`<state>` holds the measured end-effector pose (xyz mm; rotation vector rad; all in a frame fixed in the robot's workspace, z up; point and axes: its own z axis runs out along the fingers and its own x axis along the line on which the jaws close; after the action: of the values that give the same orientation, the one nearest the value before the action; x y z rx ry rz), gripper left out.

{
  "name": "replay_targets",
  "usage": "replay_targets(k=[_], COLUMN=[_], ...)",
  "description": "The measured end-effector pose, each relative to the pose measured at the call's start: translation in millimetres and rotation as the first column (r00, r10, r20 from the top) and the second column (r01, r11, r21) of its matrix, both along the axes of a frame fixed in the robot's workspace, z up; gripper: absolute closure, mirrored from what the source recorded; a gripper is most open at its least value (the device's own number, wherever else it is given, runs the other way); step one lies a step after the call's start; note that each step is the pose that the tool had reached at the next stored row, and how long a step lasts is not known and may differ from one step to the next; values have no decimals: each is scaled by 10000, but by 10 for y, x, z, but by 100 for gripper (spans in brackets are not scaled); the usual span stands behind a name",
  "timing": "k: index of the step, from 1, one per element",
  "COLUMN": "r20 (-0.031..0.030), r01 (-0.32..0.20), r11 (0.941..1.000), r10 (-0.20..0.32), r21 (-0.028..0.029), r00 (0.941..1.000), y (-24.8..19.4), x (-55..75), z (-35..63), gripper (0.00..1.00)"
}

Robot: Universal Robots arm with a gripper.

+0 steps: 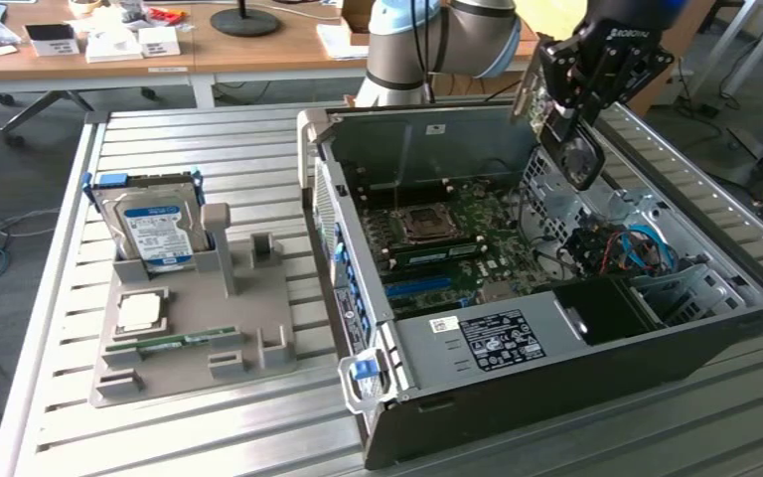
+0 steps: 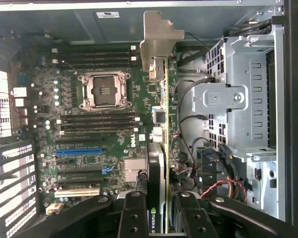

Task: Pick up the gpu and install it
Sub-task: 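Pick up the gpu and move the gpu toward the slot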

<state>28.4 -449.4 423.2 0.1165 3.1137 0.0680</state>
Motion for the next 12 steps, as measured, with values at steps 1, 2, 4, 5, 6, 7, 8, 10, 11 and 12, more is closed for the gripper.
replay_targets(k=[1,2,4,5,6,7,8,10,11,12], r20=[0,0,0,0,0,0,1,0,0,0], r01=[0,0,0,1,1,0,0,0,0,0], r11=[10000,10000,10000,10000,10000,10000,10000,10000,10000,10000], r10=[0,0,0,-1,-1,0,0,0,0,0], r21=[0,0,-1,0,1,0,0,0,0,1], r00=[10000,10000,10000,10000,10000,10000,10000,10000,10000,10000], y=[0,0,0,0,0,0,0,0,0,0], x=[14,27,53,66,81,97,115,151,168,186], z=[0,0,0,0,0,0,0,0,0,0], gripper=[73,73,73,73,73,73,73,73,73,73])
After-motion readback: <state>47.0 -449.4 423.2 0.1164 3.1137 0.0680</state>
